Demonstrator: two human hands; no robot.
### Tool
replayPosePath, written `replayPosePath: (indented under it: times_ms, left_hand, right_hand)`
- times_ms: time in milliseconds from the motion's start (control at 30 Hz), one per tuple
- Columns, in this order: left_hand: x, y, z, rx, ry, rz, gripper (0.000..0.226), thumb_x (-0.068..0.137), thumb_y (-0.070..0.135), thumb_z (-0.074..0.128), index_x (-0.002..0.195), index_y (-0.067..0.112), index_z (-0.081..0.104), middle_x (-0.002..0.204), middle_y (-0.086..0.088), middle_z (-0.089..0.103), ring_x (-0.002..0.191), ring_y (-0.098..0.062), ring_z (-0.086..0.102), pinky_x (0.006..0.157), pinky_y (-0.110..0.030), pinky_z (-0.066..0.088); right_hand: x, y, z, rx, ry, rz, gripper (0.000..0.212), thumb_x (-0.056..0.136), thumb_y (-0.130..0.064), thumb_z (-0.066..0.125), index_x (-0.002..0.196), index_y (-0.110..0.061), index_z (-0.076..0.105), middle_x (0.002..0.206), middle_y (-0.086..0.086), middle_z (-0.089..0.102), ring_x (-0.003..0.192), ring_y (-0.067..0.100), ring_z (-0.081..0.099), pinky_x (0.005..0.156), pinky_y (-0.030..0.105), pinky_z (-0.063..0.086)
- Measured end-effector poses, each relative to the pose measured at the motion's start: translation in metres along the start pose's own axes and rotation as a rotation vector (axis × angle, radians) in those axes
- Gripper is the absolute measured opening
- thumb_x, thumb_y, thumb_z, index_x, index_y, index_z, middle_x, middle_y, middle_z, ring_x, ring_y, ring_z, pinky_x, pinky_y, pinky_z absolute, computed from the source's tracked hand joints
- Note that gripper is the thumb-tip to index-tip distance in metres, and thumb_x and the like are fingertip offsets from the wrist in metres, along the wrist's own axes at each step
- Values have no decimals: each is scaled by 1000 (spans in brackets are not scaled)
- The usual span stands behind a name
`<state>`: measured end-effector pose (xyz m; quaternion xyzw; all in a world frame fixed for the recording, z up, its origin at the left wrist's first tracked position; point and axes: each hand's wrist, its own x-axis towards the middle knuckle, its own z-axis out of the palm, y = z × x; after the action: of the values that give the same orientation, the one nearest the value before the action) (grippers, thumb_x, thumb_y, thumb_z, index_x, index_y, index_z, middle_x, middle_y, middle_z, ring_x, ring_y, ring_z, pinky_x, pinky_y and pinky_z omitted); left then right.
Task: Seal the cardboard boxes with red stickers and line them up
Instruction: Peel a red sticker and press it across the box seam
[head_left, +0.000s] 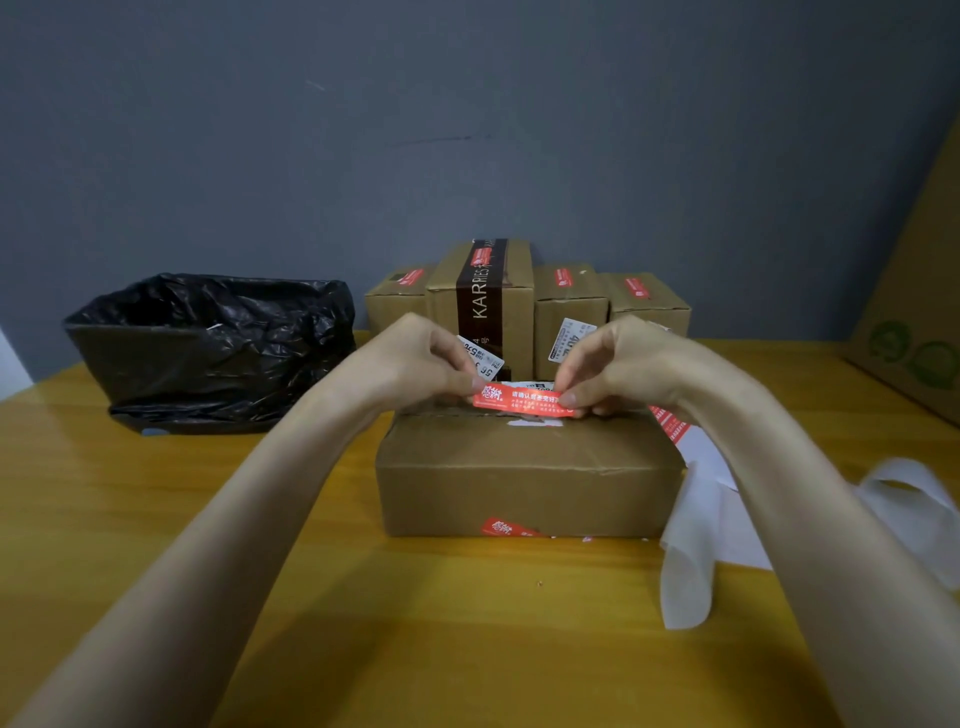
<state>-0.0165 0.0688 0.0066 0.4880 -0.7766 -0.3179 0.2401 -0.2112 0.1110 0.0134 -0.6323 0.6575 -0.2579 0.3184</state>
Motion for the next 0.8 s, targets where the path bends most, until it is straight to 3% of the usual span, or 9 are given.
replayPosePath:
  times_ms: [100,233,467,600,667,800]
  left_hand:
    - [1,1,0,15,-12,9,11,85,19,66,75,16,68,92,-1,66,101,-15,58,89,-34,50]
    - [-1,3,-2,23,-31,28,11,87,21,64,78,17,67,93,5,62,95,-9,53,80,-28,48]
    - [-1,2,-2,9,-36,18,12,87,23,63,76,20,66,92,7,61,105,-13,51,89,-33,44]
    - [-3,4,-10,-49,-24,51,7,82,20,70,75,17,70,93,2,68,104,-13,59,95,-36,46]
    - [-6,6,-15,-115,-28,78,6,79,16,72,74,14,71,87,2,71,98,-12,63,89,-30,50]
    - [-13,12,-21,-279,-96,134,12,75,8,72,65,13,68,68,2,69,71,-6,64,58,-13,49]
  right_hand:
    - [1,-1,0,-17,12,-10,10,81,-8,68,91,-9,71,83,6,67,68,11,60,48,9,48]
    - [1,-1,-2,-68,40,-34,7,81,-11,69,86,-12,73,83,0,67,70,9,59,53,12,46]
    - [-1,1,-7,-40,11,-65,7,81,-11,69,76,-16,71,87,3,69,80,13,62,73,23,54]
    - [-6,2,-14,39,-2,-144,11,78,-4,69,73,-14,70,79,0,67,76,12,64,71,23,56]
    - [-8,3,-18,98,-28,-186,13,77,0,69,74,-13,70,78,1,67,76,11,66,68,22,56]
    - [-14,2,-27,215,-189,-340,27,74,5,67,91,-16,70,80,5,67,75,12,65,69,21,53]
